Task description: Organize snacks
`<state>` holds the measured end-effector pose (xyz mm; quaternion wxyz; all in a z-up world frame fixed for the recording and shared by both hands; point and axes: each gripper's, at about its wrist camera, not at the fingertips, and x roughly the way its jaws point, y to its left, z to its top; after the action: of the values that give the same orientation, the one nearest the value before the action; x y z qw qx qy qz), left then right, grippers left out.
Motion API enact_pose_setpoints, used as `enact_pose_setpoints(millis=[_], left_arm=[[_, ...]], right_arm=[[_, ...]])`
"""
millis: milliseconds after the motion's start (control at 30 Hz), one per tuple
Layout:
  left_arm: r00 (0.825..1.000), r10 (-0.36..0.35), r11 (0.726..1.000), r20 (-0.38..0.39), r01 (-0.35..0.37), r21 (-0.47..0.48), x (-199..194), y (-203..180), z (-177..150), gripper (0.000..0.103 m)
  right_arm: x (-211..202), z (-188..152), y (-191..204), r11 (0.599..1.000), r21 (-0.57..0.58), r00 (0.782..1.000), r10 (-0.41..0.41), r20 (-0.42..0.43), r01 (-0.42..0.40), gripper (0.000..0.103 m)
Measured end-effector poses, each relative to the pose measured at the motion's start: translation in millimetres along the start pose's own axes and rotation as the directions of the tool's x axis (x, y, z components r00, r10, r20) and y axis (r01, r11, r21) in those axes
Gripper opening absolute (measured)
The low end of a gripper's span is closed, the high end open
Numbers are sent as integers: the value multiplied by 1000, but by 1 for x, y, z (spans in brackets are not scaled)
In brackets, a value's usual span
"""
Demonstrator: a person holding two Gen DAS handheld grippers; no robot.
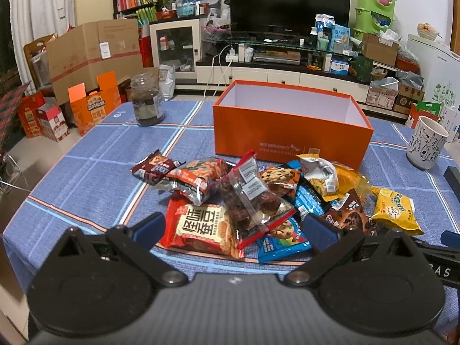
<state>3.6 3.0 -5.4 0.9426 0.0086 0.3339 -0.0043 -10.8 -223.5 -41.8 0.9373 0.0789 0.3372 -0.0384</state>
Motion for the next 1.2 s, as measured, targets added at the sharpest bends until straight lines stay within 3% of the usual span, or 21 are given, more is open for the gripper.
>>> enact_pose_setpoints(millis=[1200], left_arm=[[1000,-7,1000,-21,7,-1,11,5,0,102]], right_arm=[[10,-3,5,1000,-16,1000,-8,-30,7,97]])
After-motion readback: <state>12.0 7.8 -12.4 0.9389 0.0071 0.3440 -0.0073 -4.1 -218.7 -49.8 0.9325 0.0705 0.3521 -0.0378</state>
